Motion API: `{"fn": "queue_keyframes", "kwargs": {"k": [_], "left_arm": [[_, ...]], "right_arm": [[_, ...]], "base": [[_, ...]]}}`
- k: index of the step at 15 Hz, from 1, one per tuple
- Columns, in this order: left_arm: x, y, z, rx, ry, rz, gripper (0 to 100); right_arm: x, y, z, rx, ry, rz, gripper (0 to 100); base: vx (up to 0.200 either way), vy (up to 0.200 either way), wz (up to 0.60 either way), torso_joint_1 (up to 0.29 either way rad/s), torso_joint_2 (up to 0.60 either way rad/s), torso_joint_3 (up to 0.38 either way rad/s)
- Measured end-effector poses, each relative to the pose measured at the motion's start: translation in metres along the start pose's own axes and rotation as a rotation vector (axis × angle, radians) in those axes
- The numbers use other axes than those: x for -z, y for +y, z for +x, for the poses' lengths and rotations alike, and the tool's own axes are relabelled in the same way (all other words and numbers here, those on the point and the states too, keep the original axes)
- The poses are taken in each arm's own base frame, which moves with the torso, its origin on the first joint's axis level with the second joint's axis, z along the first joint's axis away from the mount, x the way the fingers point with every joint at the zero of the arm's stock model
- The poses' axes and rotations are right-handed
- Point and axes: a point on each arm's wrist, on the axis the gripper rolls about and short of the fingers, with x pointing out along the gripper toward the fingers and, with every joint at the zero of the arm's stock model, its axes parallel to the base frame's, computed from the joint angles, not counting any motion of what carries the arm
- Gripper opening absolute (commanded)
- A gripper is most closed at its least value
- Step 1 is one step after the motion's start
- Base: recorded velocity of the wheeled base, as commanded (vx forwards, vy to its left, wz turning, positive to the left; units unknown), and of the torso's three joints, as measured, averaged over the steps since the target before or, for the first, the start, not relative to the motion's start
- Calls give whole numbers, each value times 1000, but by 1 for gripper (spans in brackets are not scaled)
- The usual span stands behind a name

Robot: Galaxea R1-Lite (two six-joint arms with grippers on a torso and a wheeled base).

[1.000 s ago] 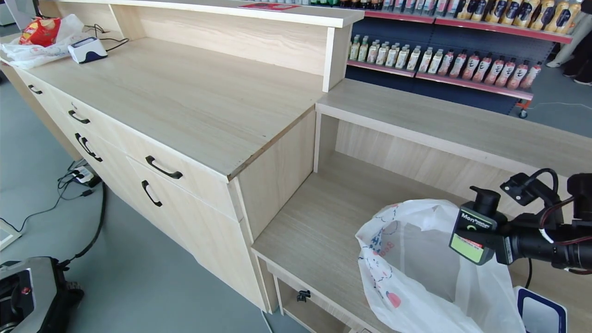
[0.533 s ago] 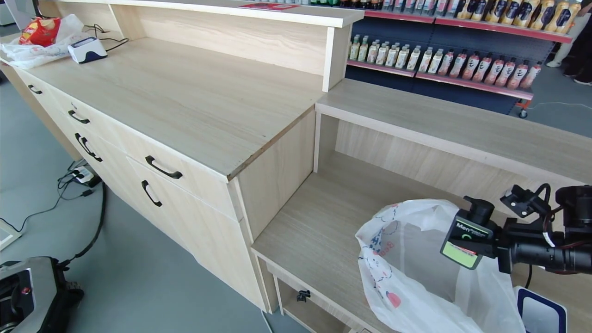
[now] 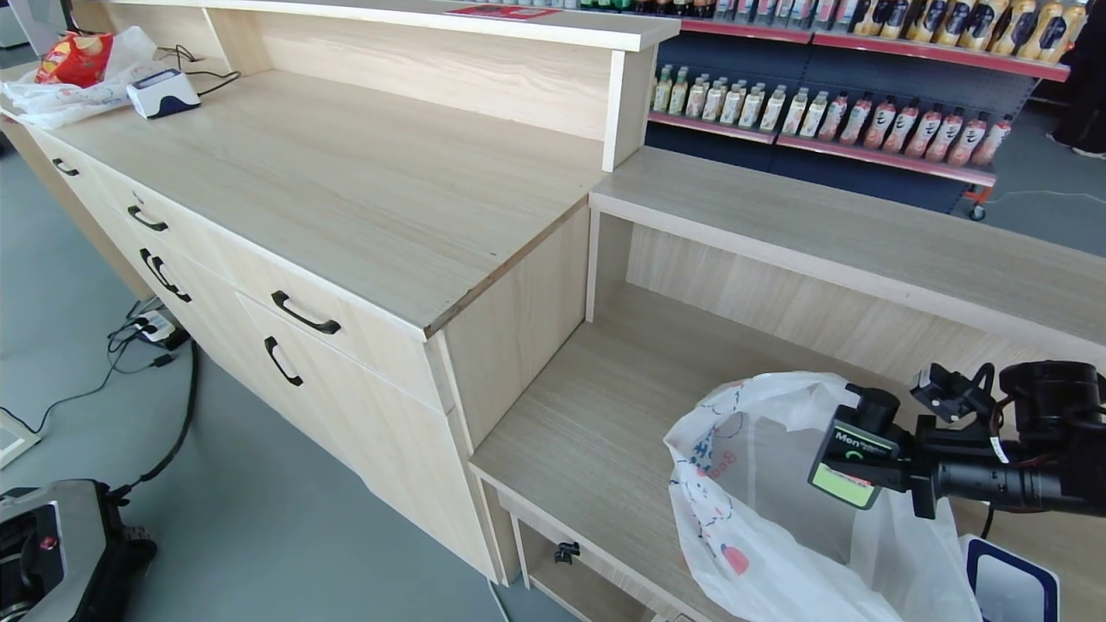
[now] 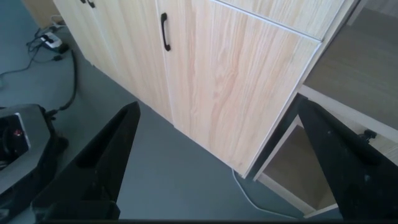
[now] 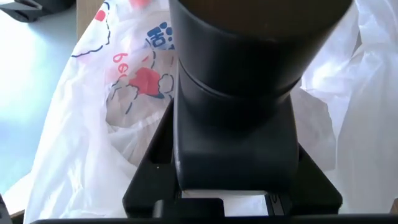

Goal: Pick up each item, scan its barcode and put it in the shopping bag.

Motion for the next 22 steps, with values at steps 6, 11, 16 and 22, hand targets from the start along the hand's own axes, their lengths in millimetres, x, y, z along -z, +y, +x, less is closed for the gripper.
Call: {"fn": "queue_keyframes", "kwargs": {"k": [6,11,16,22], "left_arm": [[0,0,0,0,0,0,100],[0,0,0,0,0,0,100],[0,0,0,0,0,0,100],[0,0,0,0,0,0,100]], "right_arm": [[7,-17,15,-19,-25,-28,0],[12,-16,34,-87,-40,-33,0],[16,-23,51,-102,-52,-61,0],[16,-34,63,-104,-61,-80,0]], "base": [[0,0,0,0,0,0],[0,0,0,0,0,0],[0,0,0,0,0,0],[0,0,0,0,0,0]]}}
